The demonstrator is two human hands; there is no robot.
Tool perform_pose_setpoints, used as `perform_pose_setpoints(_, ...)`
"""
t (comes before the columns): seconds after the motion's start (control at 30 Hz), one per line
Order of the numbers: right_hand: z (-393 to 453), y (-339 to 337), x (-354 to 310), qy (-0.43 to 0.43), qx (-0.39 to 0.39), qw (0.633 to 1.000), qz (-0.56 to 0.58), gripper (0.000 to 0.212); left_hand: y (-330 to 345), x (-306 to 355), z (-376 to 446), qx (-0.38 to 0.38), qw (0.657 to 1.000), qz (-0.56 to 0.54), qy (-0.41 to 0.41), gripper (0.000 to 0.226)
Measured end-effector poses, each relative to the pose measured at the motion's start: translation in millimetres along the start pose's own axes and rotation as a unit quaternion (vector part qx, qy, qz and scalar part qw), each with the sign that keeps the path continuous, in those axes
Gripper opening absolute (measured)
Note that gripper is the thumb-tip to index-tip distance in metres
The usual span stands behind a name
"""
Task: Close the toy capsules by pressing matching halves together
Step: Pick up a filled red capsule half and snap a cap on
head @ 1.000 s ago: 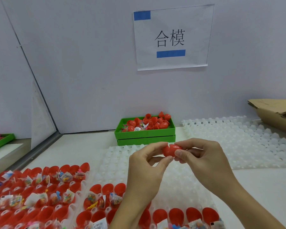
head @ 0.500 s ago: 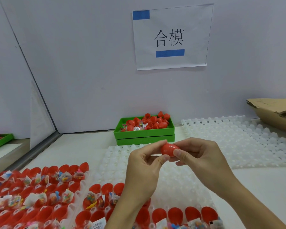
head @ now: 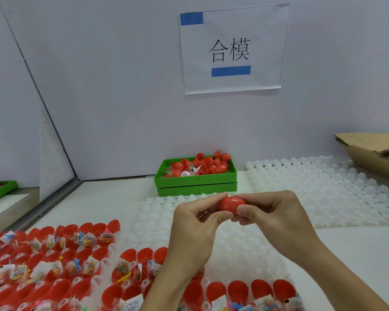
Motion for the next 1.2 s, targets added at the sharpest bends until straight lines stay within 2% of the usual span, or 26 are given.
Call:
perform_pose_setpoints(0.37, -2.4, 4.9, -3.6, -0.006, -0.005, 1.0, -0.004, 0.028, 0.8, -0.3, -0.4, 0.003, 0.997, 0.072, 0.041, 0.04)
perform_pose_setpoints(0.53, -3.6, 5.8, -6.9, -0.016, 0.007, 1.0, -0.015, 0.037, 3.3, 3.6, -0.9, -0.001, 0.989, 0.123, 0.078, 0.039)
perform_pose_setpoints(0.73, -3.3, 9.4, -1.7, -0.004, 0.005, 1.0, -0.027, 0.052, 5.6, -1.3, -4.3, -0.004, 0.983, 0.166, 0.078, 0.037)
perform_pose_setpoints(0.9, -3.6, 15.0, 4.9, 0.017, -0.032, 0.999, -0.03, 0.05, 11.8, 3.5, -5.6, -0.022, 0.973, 0.206, 0.1, 0.029)
perform_pose_setpoints(1.07, -3.8, 15.7, 9.0, 0.022, -0.052, 0.998, -0.033, 0.032, 17.0, 6.0, -7.0, -0.049, 0.967, 0.218, 0.12, 0.023)
perform_pose_setpoints(1.2, -3.1, 17.5, 8.3, 0.028, -0.064, 0.997, -0.038, 0.031, 15.8, 11.5, -7.1, -0.037, 0.962, 0.23, 0.141, 0.023)
Point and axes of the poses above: each hand's wrist, its own z-axis towards the middle knuckle, its own y-axis out of the palm, x = y × z, the point moved 8 cm from there along z, towards the middle knuckle, and after that the axes turned 12 degrees about -z, right-handed, at the moved point
